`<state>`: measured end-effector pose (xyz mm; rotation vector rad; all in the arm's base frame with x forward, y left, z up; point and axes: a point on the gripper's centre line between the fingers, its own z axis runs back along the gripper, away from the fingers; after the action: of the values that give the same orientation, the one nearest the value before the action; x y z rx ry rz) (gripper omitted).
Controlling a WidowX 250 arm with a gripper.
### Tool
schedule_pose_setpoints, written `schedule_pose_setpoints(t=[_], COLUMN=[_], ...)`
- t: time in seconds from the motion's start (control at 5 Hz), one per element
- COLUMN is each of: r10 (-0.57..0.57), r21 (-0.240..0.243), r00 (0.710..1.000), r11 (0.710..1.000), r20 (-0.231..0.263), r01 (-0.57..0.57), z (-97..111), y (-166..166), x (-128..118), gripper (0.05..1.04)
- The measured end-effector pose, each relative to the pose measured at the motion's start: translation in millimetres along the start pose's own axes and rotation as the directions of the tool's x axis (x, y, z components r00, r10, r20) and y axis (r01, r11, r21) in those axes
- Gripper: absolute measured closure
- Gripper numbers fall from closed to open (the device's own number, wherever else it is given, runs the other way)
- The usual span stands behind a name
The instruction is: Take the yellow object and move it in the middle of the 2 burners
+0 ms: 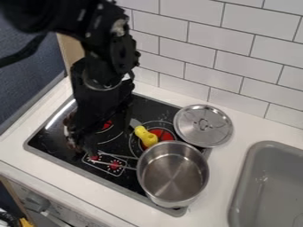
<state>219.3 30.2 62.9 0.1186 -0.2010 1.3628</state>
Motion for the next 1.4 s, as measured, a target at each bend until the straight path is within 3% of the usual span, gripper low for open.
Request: schedule_pose_setpoints(t=[0.2, 0.4, 0.6, 1.0, 1.4], r10=[-0.063, -0.07, -0.109, -0.181, -0.25], r21=[0.029, 0.044, 0.03, 0.034, -0.004], r00=[0.998, 0.998, 0.994, 0.98, 0.963], r11=[0.998, 0.997, 0.993, 0.982, 0.968], r20=[0.01, -0.012, -0.031, -0.081, -0.096], r01=[0.062, 0.07, 0.11, 0.185, 0.251], z=[-12, -23, -32, -55, -55], y=[-18, -30, -43, -60, -69], x=[10, 22, 22, 10, -10], gripper=[0.083, 0.083, 0.083, 0.083, 0.083])
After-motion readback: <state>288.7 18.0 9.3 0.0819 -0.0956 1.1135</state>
